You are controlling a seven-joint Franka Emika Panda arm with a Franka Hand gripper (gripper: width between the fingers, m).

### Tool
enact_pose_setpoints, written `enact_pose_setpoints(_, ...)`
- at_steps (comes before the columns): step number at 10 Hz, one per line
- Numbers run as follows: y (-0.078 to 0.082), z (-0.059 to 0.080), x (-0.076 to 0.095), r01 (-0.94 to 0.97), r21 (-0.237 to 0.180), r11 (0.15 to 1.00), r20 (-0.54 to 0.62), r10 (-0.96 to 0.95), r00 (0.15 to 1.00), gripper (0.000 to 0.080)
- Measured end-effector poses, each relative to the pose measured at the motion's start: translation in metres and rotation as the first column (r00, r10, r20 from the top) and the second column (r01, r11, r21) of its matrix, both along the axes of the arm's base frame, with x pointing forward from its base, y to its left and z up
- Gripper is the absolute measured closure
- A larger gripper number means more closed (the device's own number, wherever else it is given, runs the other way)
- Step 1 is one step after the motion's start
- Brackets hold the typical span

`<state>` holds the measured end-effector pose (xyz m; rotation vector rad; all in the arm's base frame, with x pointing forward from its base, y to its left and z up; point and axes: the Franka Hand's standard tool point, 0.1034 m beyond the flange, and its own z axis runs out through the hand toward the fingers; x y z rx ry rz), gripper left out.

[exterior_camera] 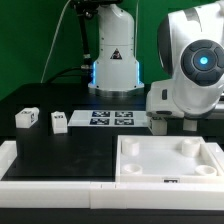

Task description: Assemble one leg

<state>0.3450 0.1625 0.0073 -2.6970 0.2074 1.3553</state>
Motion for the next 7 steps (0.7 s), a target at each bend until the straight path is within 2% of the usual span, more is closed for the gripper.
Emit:
enact_pose_setpoints(3,-0.0013,-0.0002,0.0003,0.0,-0.002,1.0,0.0,0.0,1.0,0.0174)
enact_pose_setpoints(5,-0.0013,-0.0002,0.0003,0.0,-0.002,1.0,0.0,0.0,1.0,0.0518)
enact_pose_setpoints(7,-0.0013,-0.0002,0.0003,0.0,-0.002,1.0,0.0,0.0,1.0,0.0513)
